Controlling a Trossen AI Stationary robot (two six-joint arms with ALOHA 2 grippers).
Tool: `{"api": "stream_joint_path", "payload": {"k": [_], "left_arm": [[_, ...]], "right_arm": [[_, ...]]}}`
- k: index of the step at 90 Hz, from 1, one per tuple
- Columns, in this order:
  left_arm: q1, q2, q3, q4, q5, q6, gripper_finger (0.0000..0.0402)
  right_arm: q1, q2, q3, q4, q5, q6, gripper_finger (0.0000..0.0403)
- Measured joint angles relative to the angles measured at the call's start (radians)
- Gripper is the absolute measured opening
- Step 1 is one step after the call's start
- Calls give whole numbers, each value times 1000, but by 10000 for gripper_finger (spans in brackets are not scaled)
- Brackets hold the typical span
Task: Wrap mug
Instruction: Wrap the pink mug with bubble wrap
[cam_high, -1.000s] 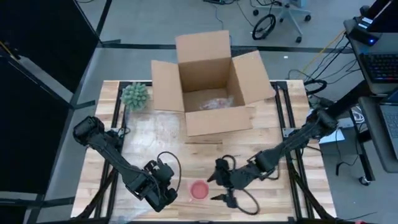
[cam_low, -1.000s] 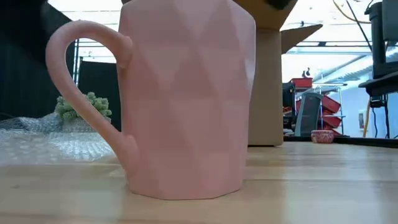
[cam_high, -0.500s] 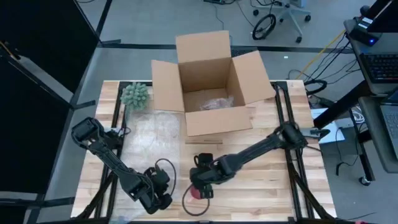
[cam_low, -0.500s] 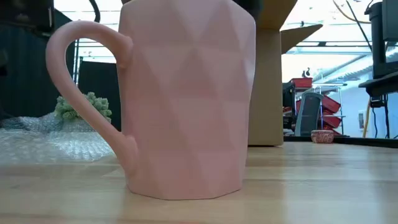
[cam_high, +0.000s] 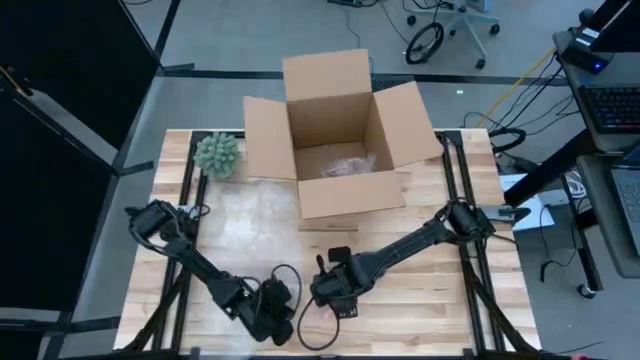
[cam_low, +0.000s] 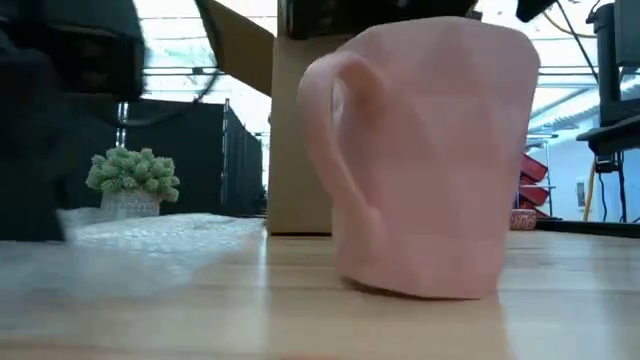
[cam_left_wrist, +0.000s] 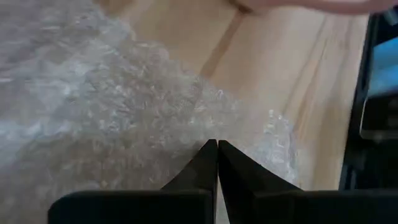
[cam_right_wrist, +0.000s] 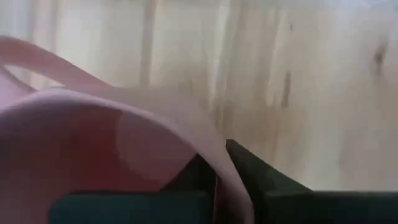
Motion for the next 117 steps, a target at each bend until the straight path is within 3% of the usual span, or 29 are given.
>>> {"api": "stream_joint_path", "payload": {"k": [9,19,34,49,67,83,105,117], "left_arm": [[37,49,19,108,-2,67,0],[65,62,41,106,1,133,0],[72,-24,64,82,-4,240,0],[49,-147,76,-91,-48,269,0],[-19,-315,79,-292,-148,262,0],[-79,-434,79,-454,-171,235,0],[-125,-506,79,-702,-232,45,0],[-130,-502,77,-741,-242,22,0]], "right_arm": [[-1,-4,0,-15,0,-3,13],[-2,-12,-1,-23,5,-15,5],[-11,-52,-1,-17,8,-24,6],[-32,-108,-1,55,48,-61,3],[-70,-115,11,281,44,-129,2],[-113,-99,11,470,8,-162,1],[-180,-58,12,605,17,-169,1],[-205,-13,14,625,20,-177,1]]}}
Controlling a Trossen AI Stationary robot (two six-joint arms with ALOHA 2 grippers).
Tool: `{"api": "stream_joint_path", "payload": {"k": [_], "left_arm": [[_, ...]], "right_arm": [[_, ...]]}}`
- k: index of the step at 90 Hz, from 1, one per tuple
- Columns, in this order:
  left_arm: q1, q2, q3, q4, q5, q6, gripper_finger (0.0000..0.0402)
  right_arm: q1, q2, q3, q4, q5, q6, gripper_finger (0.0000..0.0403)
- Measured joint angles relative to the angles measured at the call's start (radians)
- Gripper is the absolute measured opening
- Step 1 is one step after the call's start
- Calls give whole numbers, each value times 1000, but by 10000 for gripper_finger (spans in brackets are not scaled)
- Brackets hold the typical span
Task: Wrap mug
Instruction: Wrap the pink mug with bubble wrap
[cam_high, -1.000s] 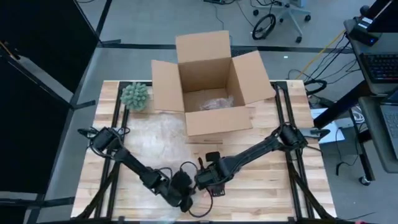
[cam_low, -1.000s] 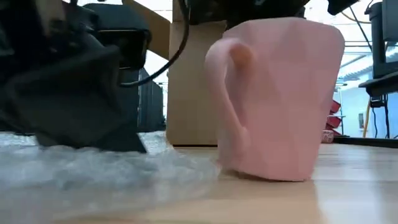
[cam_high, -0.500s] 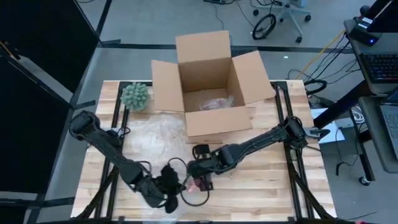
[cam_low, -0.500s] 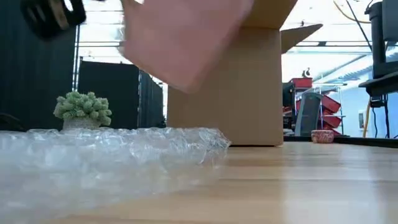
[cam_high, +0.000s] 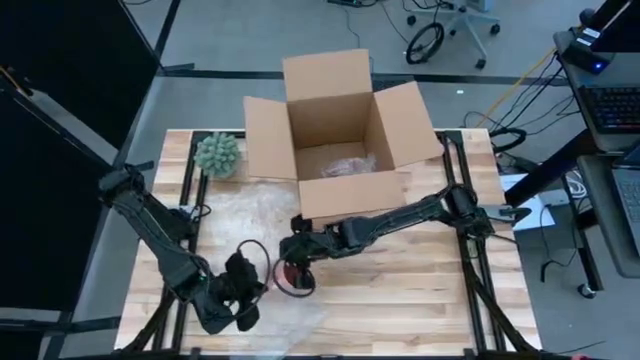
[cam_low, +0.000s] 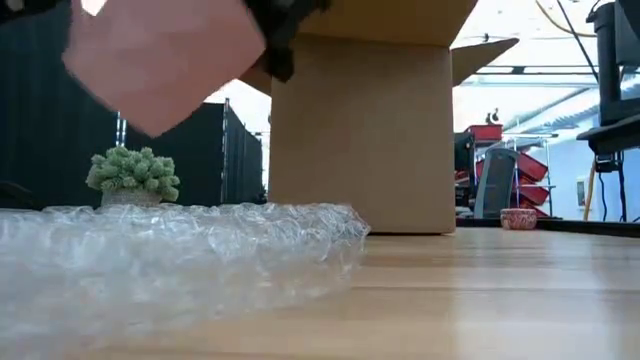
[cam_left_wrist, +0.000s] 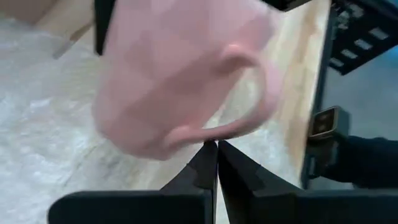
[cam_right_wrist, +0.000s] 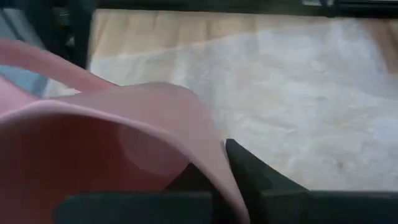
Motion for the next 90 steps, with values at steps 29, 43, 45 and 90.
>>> {"api": "stream_joint_path", "payload": {"k": [29,43,45,90], "left_arm": [[7,0,2,-19,-36,0,0],[20,0,2,-21,-66,-23,0],[22,0,2,-20,-66,-26,0],[44,0,2,-11,-89,-29,0]], "right_arm": [[-14,31,0,-13,0,-68,4],[-28,92,-3,33,-2,-70,5],[-30,100,-3,50,-2,-70,5],[-41,151,-3,185,-3,48,61]]}}
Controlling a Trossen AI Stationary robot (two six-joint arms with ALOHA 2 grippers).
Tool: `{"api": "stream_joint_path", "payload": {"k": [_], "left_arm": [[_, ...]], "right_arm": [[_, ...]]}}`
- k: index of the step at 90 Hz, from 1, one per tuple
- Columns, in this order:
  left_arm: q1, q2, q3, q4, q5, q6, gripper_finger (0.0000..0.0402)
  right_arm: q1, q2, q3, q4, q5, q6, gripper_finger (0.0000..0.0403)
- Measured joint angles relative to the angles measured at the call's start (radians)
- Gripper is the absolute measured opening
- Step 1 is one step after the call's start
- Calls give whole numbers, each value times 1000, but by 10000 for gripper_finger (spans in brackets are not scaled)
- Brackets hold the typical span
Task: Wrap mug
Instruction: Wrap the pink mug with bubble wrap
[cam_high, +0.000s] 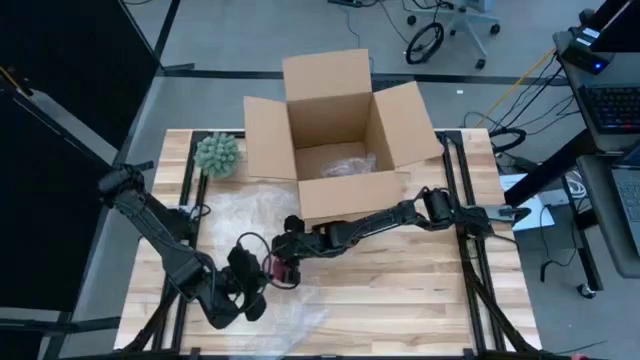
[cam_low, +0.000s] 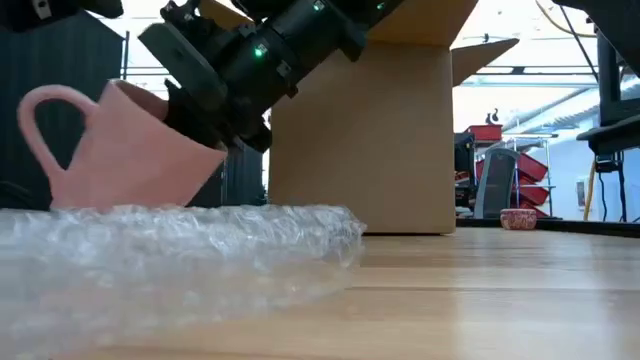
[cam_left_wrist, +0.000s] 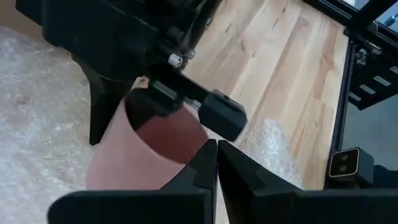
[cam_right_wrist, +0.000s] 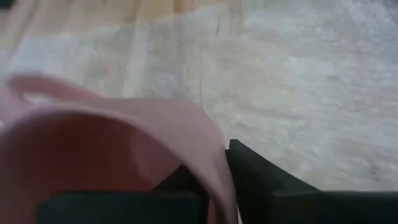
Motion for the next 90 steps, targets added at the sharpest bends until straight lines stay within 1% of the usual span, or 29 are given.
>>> {"api": "stream_joint_path", "payload": {"k": [13,26,36,46,53,59,69,82,90], "left_arm": [[5,0,0,0,-1,1,0],[5,0,0,-1,-4,2,0],[5,0,0,-2,-6,2,0],[5,0,0,-6,-17,9,0],[5,0,-1,-11,-53,14,0],[5,0,-1,-11,-90,10,0],[8,1,-1,0,-101,5,0],[17,25,-1,23,-101,4,0],[17,40,-1,24,-101,4,0]], "right_arm": [[-5,0,0,16,2,21,109],[-19,-1,1,80,8,21,152],[-35,-19,1,75,7,-3,171],[-46,-69,0,27,7,-51,178],[-49,-130,0,-46,7,-90,178],[-49,-194,0,-143,5,-117,176],[-26,-305,0,-335,3,-142,174],[48,-397,1,-576,-2,-155,174],[118,-411,-12,-630,0,-142,174]]}}
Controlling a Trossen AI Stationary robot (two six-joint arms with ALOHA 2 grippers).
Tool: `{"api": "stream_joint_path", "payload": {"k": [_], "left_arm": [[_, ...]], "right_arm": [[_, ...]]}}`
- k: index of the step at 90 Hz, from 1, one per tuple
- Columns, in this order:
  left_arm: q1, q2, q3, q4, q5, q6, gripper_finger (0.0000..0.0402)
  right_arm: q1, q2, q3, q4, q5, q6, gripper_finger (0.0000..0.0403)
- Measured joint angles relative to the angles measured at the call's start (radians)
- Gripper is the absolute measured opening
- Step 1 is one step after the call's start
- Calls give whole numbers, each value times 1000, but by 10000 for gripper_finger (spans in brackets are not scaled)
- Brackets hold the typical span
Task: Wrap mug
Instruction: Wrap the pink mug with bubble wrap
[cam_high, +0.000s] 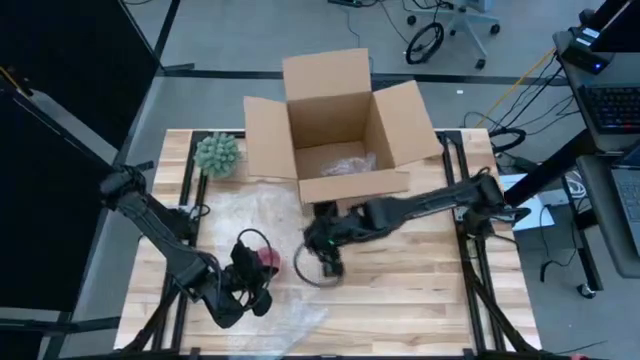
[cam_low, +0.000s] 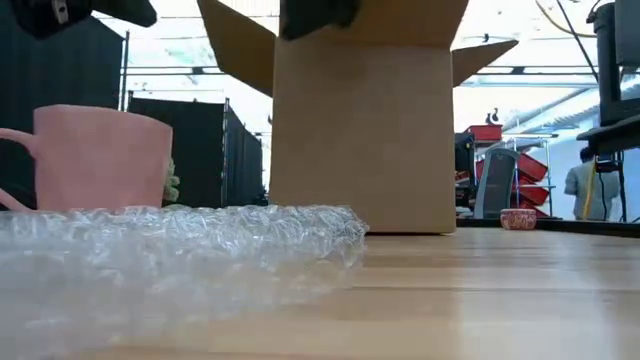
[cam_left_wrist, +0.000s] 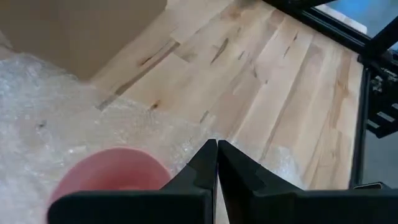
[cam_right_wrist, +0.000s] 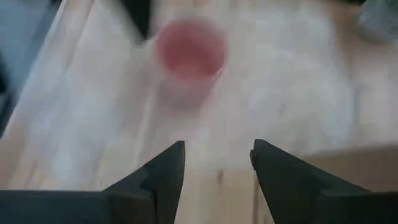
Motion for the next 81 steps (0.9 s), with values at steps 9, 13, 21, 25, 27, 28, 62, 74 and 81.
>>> {"api": "stream_joint_path", "payload": {"k": [9,13,21,25,27,28,62,74,81], "left_arm": [[0,19,0,1,1,0,0],[0,23,-1,2,3,0,0],[-2,28,-1,5,23,0,0],[-2,29,-1,5,42,5,0],[-2,29,-1,6,49,8,0],[-2,29,0,6,52,8,0],[-5,28,0,70,153,125,0],[-22,28,0,86,202,140,0],[-35,28,0,84,209,149,0]], "right_arm": [[91,0,-44,36,2,20,174],[130,4,-74,85,3,22,174],[202,14,-136,161,5,21,174],[234,19,-166,202,14,20,173],[249,21,-181,231,28,20,173],[256,22,-190,247,37,20,173],[342,54,-475,591,211,-10,173],[327,104,-507,660,157,270,173],[321,154,-508,731,144,364,173]]}}
